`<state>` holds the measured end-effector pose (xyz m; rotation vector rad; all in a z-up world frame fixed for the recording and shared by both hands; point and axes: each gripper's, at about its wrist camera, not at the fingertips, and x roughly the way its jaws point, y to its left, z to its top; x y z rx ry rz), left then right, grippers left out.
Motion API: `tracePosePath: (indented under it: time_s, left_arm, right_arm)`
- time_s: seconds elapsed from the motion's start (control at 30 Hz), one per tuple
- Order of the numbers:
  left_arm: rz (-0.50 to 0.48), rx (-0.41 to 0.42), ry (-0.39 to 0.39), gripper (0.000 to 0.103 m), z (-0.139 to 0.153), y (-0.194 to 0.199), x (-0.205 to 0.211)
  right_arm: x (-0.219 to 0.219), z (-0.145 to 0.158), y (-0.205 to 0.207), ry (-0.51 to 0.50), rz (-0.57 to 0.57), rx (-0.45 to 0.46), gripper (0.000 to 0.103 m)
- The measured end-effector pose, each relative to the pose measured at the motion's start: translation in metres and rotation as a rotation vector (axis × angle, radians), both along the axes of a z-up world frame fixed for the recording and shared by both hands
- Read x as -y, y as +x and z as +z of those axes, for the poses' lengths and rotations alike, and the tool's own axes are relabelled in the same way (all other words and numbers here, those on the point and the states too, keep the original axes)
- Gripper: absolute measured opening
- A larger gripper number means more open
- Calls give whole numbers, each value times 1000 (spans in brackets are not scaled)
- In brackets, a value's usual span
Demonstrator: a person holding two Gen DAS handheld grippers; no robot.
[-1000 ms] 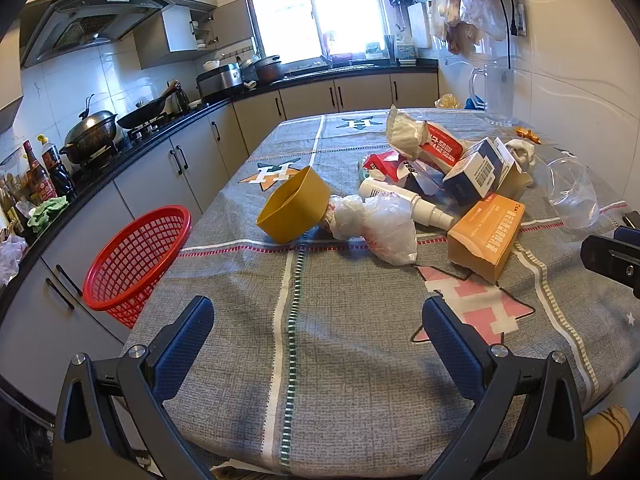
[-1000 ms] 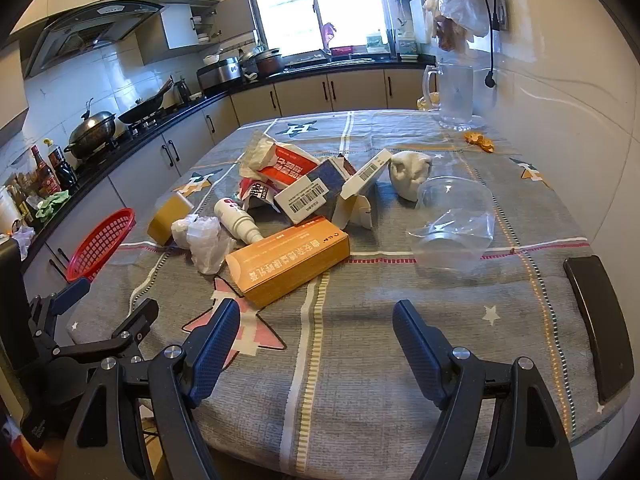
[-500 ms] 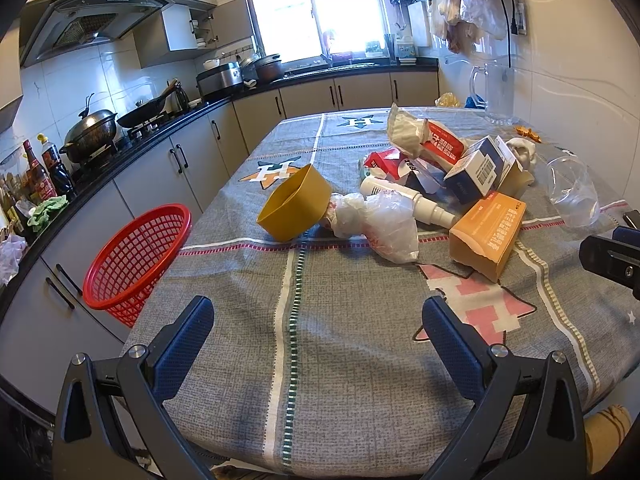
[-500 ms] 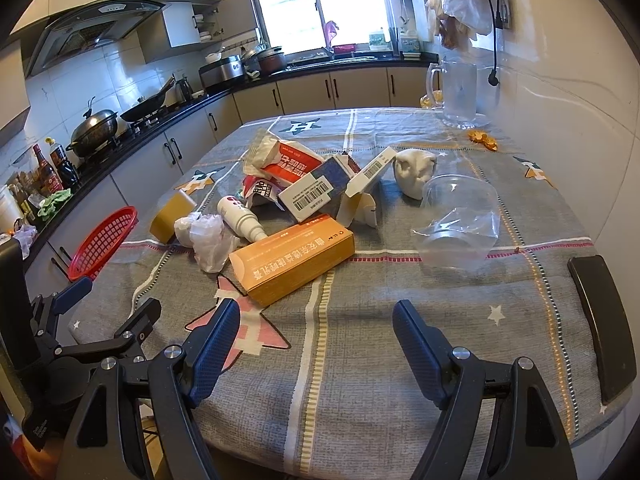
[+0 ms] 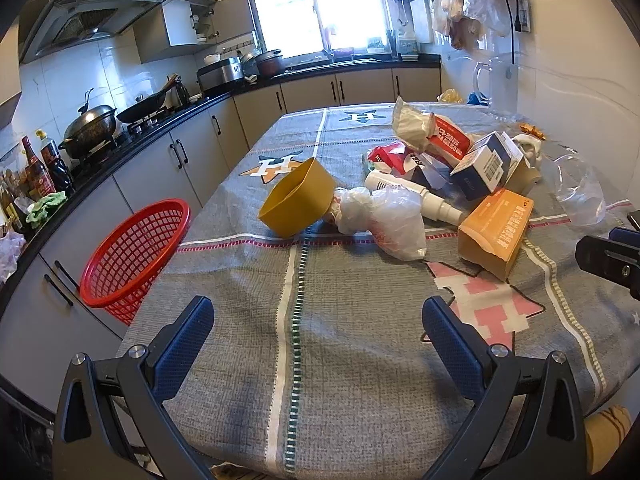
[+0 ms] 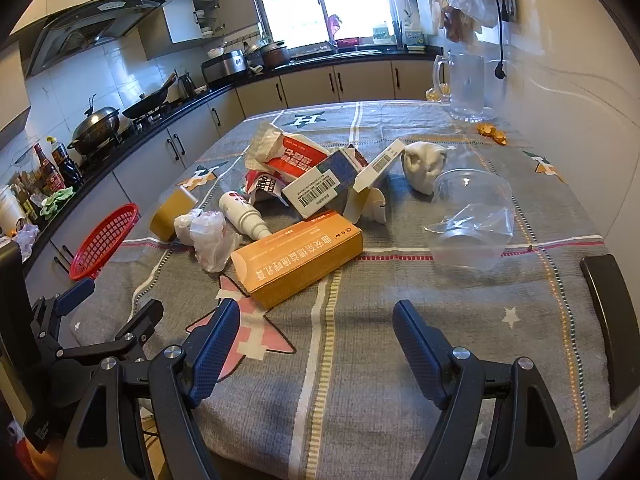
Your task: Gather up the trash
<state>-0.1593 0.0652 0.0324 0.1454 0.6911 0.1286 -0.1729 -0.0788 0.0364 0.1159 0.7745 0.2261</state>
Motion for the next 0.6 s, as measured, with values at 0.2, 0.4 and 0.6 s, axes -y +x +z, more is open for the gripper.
tracePosePath:
  time_s: [0.2, 0.4, 0.6]
  left_arm:
    - [-17, -8, -35, 103, 4, 8, -10]
    - [-32, -20, -197, 100, 19, 30, -53]
    - [-67, -35, -300, 66, 31, 62, -72]
  right_arm:
    - [0, -2, 9, 18, 2, -18, 83]
    - [5, -4, 14, 34, -14, -25, 83]
    - [11, -10, 21, 50, -19, -43, 83]
